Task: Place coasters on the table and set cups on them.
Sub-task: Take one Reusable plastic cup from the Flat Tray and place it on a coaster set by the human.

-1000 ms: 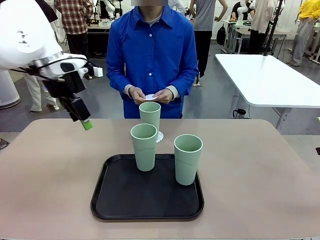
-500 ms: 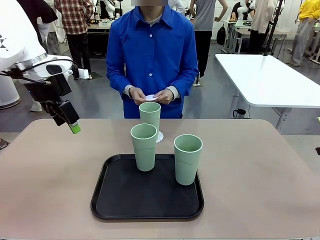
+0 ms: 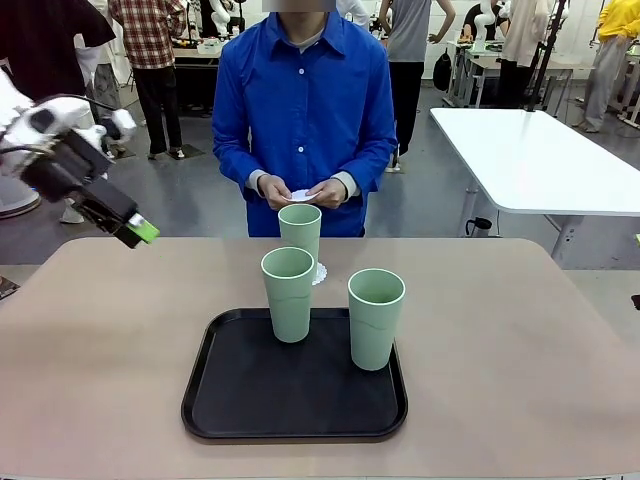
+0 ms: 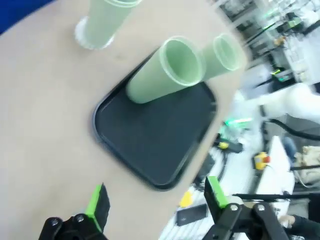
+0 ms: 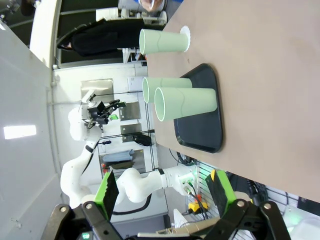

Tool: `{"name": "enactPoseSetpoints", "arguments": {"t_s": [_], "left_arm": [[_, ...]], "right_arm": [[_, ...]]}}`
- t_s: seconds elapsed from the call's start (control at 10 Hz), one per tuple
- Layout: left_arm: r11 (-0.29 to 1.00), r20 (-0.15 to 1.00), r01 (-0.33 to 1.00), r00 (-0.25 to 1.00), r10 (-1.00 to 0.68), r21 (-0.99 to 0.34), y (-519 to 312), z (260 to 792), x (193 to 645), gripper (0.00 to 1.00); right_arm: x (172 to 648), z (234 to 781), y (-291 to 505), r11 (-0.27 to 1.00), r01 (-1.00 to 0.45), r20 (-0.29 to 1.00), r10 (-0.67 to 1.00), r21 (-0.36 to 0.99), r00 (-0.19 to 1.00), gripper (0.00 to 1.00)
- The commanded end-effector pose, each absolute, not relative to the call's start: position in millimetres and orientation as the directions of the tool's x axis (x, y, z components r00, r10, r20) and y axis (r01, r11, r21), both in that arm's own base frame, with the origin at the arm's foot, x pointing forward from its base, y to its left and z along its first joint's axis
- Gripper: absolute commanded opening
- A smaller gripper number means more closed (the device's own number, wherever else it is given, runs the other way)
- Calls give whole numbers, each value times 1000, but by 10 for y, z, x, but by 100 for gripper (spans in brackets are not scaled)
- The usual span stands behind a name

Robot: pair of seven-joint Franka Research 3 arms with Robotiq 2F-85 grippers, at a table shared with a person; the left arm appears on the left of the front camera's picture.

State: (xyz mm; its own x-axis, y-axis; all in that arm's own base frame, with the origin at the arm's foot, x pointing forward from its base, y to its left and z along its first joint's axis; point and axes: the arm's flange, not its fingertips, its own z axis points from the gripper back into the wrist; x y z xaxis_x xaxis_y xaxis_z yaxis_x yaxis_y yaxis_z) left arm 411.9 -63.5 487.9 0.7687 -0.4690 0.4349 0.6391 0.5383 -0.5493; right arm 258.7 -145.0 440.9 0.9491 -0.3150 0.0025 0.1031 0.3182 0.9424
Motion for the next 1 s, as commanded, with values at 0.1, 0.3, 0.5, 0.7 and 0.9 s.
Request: {"name": "enactPoseSetpoints", "arguments": {"t_s": [0.1,0.3,0.5,0.7,0.9], "left_arm": [[361,399,520,844,-359,-774,56,4743,4080,100],[324,371,467,873,-316,-823,387,4612,4083,100],[305,352,440,886,-303,-845,584,4512,4095,100],[310,314,406,899,-306,-860,702,4437,4141,100],[354,262,349,926,-271,-868,807,4361,4142,100]], "right_arm": [[2603,4417,-1453,303,94,7,-316,948,949,100],[2603,4417,-1453,303,94,7,-316,948,949,100],[2603,4417,-1453,303,94,7,-316,948,949,100],[2603,4417,-1453,303,94,7,-316,948,949,100],[2603,4417,-1453,303,94,7,-316,948,949,100]]}}
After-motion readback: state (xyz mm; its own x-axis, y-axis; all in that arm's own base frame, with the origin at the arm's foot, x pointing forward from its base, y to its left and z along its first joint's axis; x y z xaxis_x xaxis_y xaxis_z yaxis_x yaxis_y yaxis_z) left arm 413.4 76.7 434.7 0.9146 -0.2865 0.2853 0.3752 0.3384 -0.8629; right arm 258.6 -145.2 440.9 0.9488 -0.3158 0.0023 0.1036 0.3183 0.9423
